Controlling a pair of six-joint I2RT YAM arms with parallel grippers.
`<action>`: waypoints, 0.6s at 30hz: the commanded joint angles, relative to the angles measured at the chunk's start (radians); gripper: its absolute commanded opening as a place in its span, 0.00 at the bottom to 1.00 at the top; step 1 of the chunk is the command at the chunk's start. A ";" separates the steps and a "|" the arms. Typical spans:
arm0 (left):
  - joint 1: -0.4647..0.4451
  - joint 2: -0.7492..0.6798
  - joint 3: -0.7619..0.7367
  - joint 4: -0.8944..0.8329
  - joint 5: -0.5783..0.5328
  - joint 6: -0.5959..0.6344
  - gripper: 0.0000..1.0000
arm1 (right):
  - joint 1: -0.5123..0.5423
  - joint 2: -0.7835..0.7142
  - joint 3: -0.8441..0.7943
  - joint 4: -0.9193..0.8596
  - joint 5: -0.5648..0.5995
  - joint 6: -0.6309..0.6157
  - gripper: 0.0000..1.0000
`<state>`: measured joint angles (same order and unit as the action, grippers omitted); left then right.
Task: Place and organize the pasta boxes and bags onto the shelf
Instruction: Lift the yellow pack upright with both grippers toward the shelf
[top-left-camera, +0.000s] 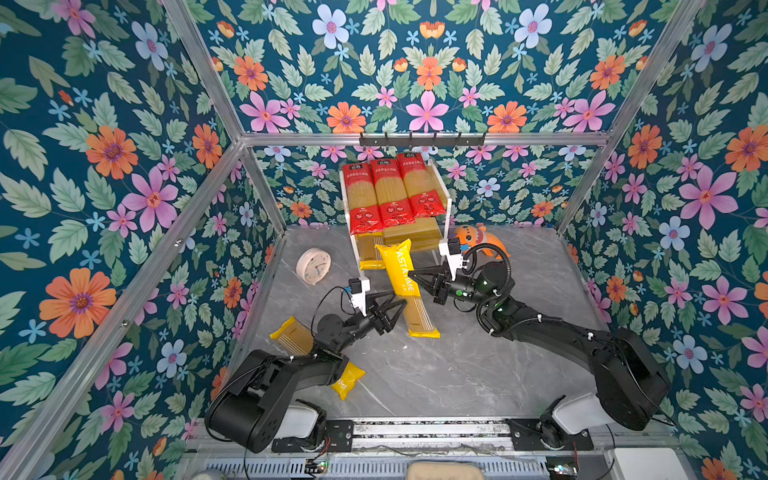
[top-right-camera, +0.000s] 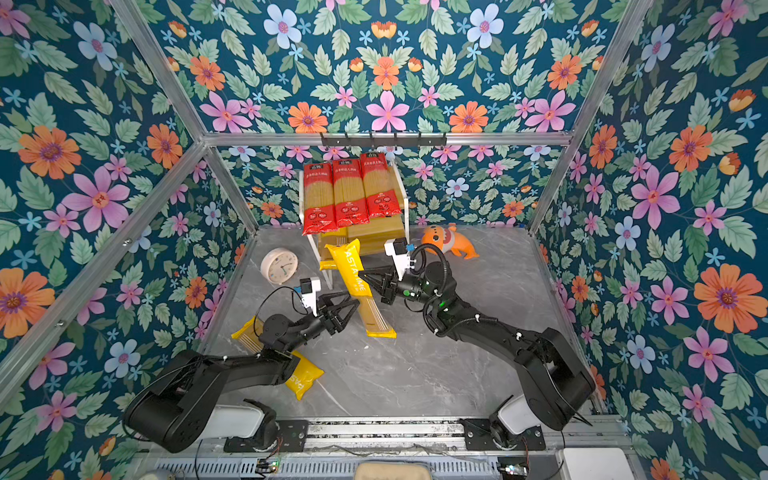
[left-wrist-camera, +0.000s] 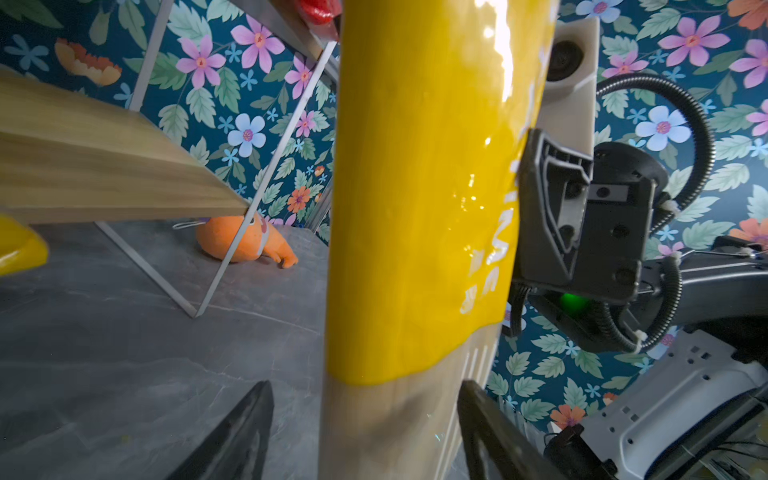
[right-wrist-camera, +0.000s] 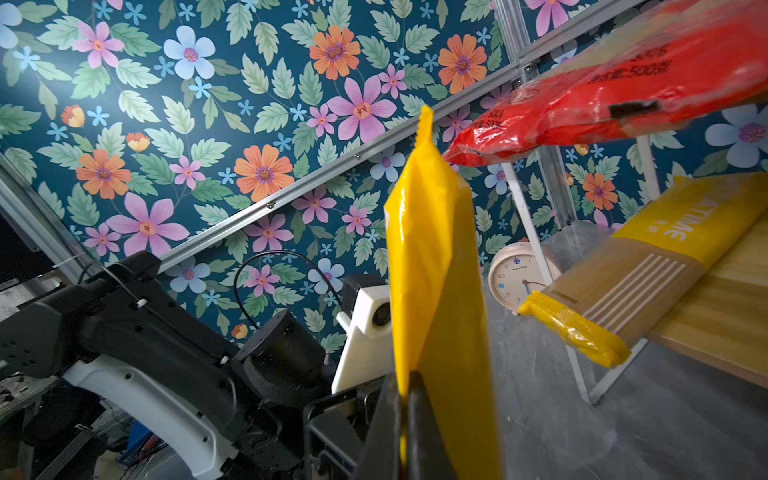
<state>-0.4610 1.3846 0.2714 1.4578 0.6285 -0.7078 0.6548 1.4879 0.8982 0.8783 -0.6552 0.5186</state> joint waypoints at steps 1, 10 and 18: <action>0.001 0.029 0.037 0.147 0.118 -0.046 0.72 | 0.004 0.003 0.024 0.129 -0.054 0.028 0.00; 0.004 0.119 0.130 0.216 0.222 -0.124 0.46 | 0.005 0.037 0.036 0.215 -0.077 0.089 0.00; 0.004 0.117 0.122 0.211 0.232 -0.131 0.25 | 0.005 0.054 0.012 0.222 -0.040 0.120 0.00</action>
<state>-0.4553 1.5013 0.3904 1.6218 0.8314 -0.8288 0.6552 1.5406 0.9131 0.9688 -0.6949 0.6102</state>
